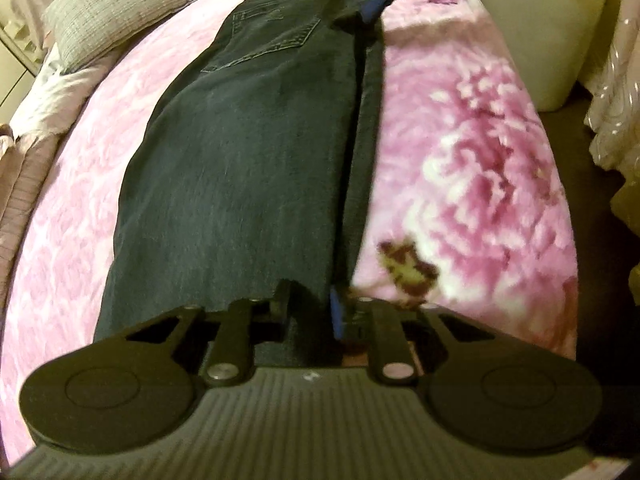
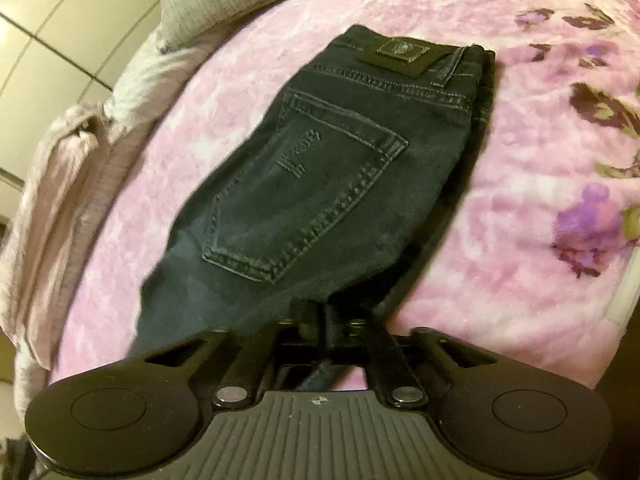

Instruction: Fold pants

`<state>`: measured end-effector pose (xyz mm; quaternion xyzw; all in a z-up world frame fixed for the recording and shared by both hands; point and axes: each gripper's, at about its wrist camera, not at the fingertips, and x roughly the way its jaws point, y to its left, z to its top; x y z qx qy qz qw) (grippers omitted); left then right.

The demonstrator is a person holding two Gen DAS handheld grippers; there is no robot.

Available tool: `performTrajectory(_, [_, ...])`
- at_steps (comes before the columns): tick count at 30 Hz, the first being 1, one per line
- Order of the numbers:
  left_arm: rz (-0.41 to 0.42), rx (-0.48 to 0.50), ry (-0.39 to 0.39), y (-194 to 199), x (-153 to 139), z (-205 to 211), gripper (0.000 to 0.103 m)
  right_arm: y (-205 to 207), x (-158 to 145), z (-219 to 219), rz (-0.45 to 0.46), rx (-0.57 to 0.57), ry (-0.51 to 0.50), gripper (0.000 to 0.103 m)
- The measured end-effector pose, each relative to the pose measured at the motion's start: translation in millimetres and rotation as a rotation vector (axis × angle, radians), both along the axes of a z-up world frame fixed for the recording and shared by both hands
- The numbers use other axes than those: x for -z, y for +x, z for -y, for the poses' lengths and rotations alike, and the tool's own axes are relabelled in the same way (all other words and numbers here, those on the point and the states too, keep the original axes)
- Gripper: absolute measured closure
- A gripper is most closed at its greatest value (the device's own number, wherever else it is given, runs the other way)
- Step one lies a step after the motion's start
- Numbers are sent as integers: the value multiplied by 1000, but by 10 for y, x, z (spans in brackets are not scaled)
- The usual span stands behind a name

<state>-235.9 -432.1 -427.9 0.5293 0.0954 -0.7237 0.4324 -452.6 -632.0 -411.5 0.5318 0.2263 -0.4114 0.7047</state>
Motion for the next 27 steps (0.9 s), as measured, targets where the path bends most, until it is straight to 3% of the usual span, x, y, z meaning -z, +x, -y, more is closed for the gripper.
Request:
performTrajectory(1, [-6, 0, 0, -12, -16, 5, 99, -6, 3, 9, 19, 15, 2, 47])
performTrajectory(7, [-87, -47, 22, 80, -176, 51, 102, -59, 92, 179, 64, 79, 60, 48])
performTrajectory(8, [-90, -46, 26, 89, -191, 57, 102, -82, 119, 205, 75, 101, 76, 52])
performTrajectory(9, [-90, -42, 29, 97, -201, 57, 102, -100, 143, 227, 83, 117, 93, 64])
performTrajectory(10, [-89, -36, 32, 99, -208, 58, 103, -110, 163, 247, 78, 124, 110, 86])
performTrajectory(12, [-88, -17, 33, 98, -242, 32, 103, -139, 159, 263, 63, 136, 118, 103])
performTrajectory(16, [-97, 22, 40, 107, -297, -56, 103, -223, -11, 242, 38, 140, 81, 103])
performTrajectory(20, [-80, -4, 102, 78, -54, -14, 103, -97, 229, 234, -51, 105, 93, 103])
performTrajectory(24, [-98, -74, 125, 212, -120, -82, 96, 33, 189, 214, -131, 41, 26, 101])
performTrajectory(26, [-94, -141, 140, 386, -191, -198, 94, 74, 69, 133, -201, 12, -15, 85])
performTrajectory(27, [-91, -172, 143, 485, -232, -274, 94, 89, 10, 76, -242, 5, -23, 65])
